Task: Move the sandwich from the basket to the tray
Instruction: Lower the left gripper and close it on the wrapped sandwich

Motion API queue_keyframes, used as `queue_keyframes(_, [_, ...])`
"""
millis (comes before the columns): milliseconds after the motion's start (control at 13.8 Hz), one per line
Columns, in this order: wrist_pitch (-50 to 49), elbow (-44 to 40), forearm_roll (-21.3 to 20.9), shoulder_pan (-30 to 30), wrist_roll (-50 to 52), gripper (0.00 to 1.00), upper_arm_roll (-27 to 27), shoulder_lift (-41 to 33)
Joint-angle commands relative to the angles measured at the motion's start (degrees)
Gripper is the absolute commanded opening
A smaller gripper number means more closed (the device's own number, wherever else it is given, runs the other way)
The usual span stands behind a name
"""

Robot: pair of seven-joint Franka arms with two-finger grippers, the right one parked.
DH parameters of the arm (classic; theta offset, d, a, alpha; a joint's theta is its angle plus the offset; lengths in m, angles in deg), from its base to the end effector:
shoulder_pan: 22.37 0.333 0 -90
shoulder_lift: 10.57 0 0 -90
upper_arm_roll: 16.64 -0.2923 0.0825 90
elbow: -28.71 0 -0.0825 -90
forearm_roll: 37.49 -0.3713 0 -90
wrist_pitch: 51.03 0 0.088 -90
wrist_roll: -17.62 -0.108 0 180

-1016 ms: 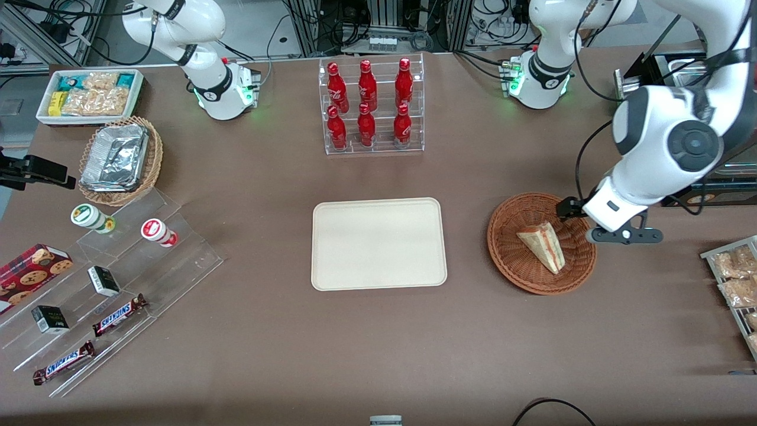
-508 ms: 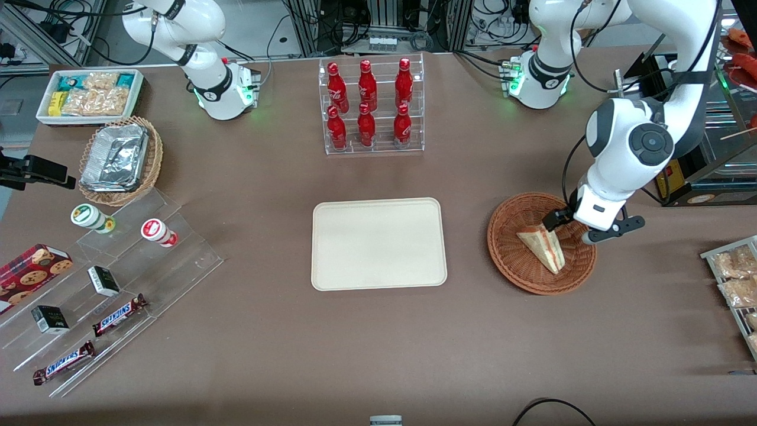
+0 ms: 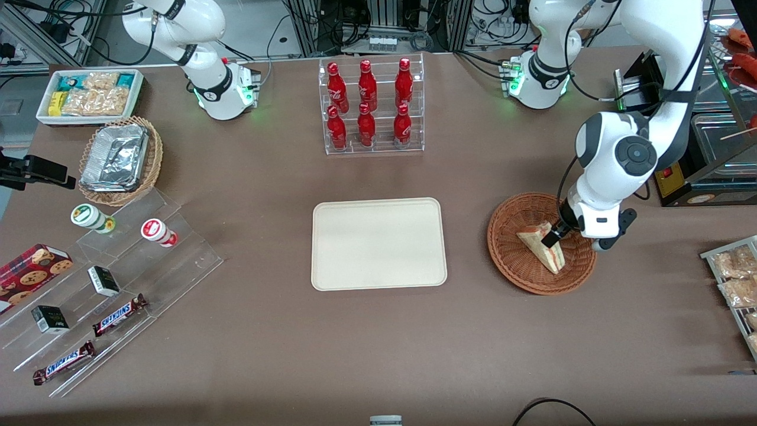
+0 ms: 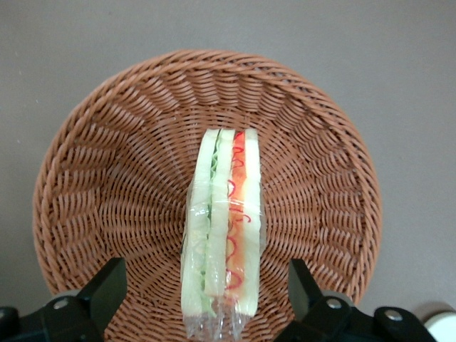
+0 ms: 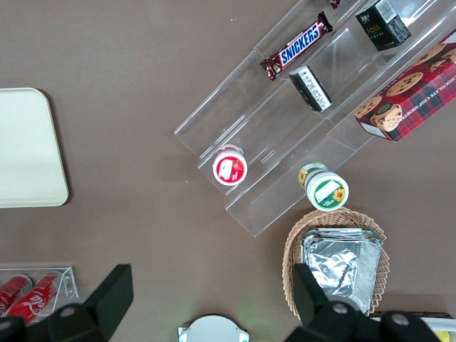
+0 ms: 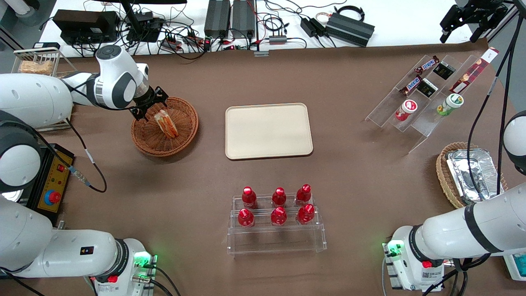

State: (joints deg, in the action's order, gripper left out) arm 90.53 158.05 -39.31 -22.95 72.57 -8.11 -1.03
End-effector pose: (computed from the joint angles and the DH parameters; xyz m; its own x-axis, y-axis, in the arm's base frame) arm 0.5225 -0.0841 0.2793 0.7115 0.7022 0.0251 0.7011 -0.7119 0.0421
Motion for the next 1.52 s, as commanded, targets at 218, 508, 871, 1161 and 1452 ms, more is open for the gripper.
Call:
queue_keyframes(218, [2.1,-0.3,0.4,-0.7,3.2,1.0,0.3,3.5])
queue_keyframes(508, [2.3,-0.4,0.5,-1.4,3.5,1.0,0.3,5.4])
queue_keyframes(871, [0.1,-2.7,0.2,-1.4,2.1,0.0,0.3,5.8])
queue_keyframes(1161, [-16.7,-14.4,0.1,-1.5,-3.8,0.0,0.3,6.2])
queue_keyframes(1452, [-21.2,-19.9,0.0,-3.8,-11.5,0.0,0.3,6.9])
